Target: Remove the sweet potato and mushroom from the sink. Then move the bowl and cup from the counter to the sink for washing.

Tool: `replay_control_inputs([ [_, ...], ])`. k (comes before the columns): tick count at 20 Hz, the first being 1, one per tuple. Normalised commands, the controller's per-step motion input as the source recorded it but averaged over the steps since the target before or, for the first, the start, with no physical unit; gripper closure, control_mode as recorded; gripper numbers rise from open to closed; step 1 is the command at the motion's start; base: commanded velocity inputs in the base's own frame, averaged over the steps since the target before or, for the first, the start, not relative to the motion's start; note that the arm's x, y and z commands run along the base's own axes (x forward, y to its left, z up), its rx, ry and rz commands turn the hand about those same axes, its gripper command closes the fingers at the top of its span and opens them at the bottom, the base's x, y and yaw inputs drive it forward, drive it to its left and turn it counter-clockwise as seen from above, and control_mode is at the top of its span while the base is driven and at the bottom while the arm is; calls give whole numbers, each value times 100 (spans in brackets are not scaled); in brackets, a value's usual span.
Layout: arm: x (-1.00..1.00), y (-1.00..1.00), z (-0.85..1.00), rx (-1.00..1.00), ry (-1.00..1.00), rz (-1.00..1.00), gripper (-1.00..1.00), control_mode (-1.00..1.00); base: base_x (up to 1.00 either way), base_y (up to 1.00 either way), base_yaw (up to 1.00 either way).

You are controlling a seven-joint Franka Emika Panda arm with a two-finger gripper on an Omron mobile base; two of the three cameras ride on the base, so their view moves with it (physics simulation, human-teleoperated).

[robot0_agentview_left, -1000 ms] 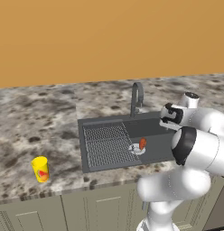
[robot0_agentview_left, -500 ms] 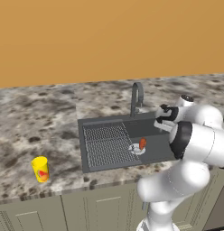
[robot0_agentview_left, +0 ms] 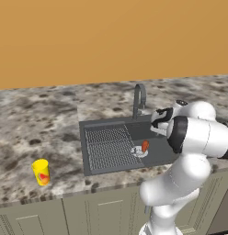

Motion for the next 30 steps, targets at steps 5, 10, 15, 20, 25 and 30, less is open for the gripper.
replay_control_inputs([
  [5,23,13,-23,0,0,0,-100,-100,0,0,0],
  [10,22,11,-22,1,0,0,-100,-100,0,0,0],
  [15,23,9,-25,0,0,0,-100,-100,0,0,0],
  [20,23,4,-27,0,1,0,-100,-100,0,0,0],
  [25,23,0,-23,0,0,0,-100,-100,0,0,0],
  [30,25,0,-23,0,0,0,-100,-100,0,0,0],
])
